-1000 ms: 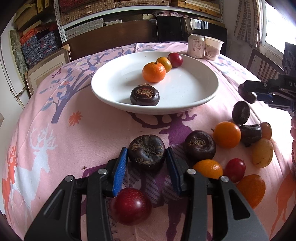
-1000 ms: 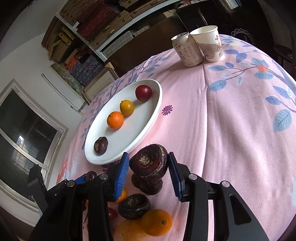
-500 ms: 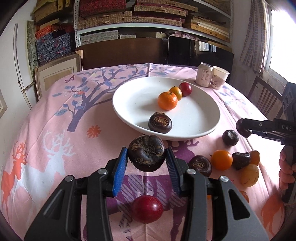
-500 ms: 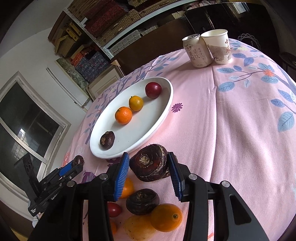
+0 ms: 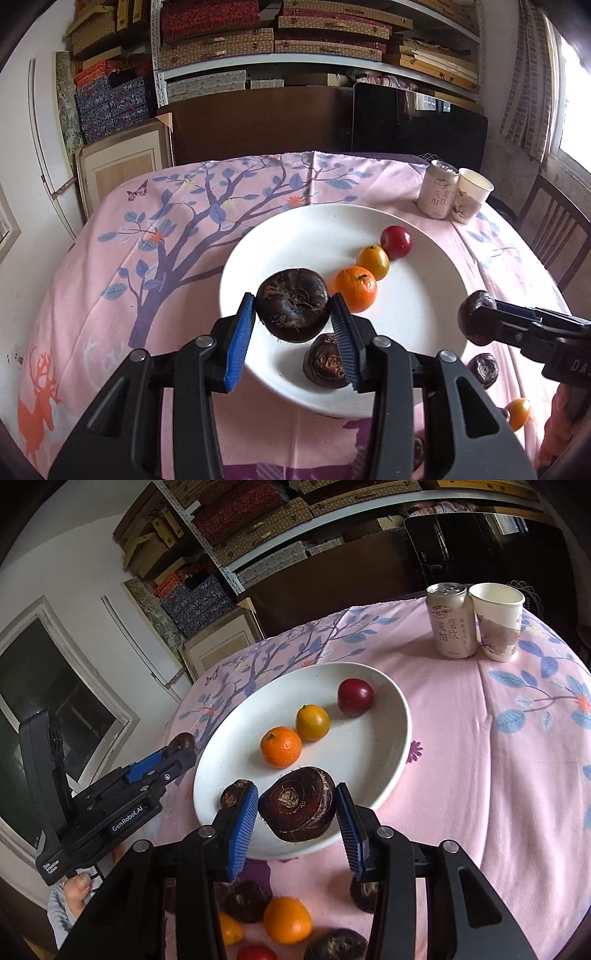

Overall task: Organize fruits
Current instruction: 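Lower both held fruits onto the white plate and open both tools, then grasp a red plum with the left tool while the right tool grasps a dark fruit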

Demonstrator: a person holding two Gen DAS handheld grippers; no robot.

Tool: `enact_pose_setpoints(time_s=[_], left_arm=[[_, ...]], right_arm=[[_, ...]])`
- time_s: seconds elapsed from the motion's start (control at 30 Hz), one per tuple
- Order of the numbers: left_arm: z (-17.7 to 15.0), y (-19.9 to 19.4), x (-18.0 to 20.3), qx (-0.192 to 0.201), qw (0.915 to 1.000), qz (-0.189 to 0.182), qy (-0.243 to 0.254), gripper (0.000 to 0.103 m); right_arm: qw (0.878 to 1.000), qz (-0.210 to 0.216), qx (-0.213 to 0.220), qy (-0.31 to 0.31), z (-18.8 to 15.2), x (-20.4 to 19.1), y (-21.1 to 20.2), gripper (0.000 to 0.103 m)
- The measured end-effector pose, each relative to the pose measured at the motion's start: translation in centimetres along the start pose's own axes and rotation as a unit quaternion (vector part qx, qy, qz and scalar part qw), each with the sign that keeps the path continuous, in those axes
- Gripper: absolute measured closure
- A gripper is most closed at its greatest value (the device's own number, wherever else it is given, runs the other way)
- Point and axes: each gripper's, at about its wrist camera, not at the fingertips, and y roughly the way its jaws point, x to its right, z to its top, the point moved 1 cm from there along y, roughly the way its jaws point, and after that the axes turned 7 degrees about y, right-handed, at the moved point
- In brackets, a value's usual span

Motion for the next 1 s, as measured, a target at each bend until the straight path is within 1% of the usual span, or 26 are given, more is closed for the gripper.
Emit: enact_pose_setpoints(time_s=[0.03,0.1,0.13,0.2,0.33,0.4,0.47,0.53,0.67,0.8,0.9,0.97,1.0], left_arm=[[-0.1,0.6,0.0,-0.005,1.0,0.001,-0.001,0.062],[-0.5,1.5,-0.1,-0.01,0.9999,0.013,0.003,0.049],[-0.8,1.7,-0.1,-0.009,0.9998,0.017,0.008,0.041],[-1.1,1.5,-0.4,-0.007,0.9996,0.025,0.012,0.04],[-1.7,0.2,-1.0,0.001,0.9999,0.016,0.002,0.039],[-2.2,-0.6,-0.9,0.007,0.9998,0.02,0.005,0.034],[-2.7,-1.4,-0.8,0.016,0.9993,0.033,0.01,0.028],[-3.3,-2.0,-0.9,0.019,0.9991,0.038,0.009,0.026],[-5.1,-2.5,-1.4,0.008,0.9993,0.037,-0.002,0.025],[-7.1,-3.2,-2.2,-0.007,0.9987,0.048,-0.019,0.021],[-8.0,-4.3,-2.9,0.0,0.9979,0.053,-0.036,0.017],[-8.5,-5.0,-3.4,0.004,0.9973,0.054,-0.049,0.012],[-8.7,-5.3,-3.6,0.004,0.9969,0.055,-0.055,0.012]], right_arm=[[1.0,0.001,-0.001,-0.005,0.1,-0.2,0.6,0.058],[1.0,0.003,-0.006,-0.01,-0.1,-0.4,1.2,0.047],[1.0,0.006,-0.01,-0.009,-0.2,-0.2,1.3,0.045],[1.0,0.009,-0.005,-0.004,-0.3,0.1,0.8,0.045],[1.0,0.003,0.006,-0.003,-0.8,0.6,-0.1,0.045],[1.0,-0.004,0.008,-0.005,-1.2,1.0,-0.6,0.045],[1.0,-0.008,0.012,-0.006,-1.6,1.2,-1.0,0.045],[1.0,-0.011,0.018,-0.004,-1.8,1.5,-1.5,0.044],[0.999,-0.017,0.033,0.006,-2.2,2.7,-3.0,0.043],[0.999,-0.019,0.029,0.033,-3.0,4.5,-4.2,0.043],[0.998,-0.019,0.02,0.05,-3.4,5.5,-4.5,0.043],[0.998,-0.017,0.007,0.056,-3.8,5.9,-4.2,0.043],[0.998,-0.017,-0.001,0.054,-3.9,5.9,-4.0,0.043]])
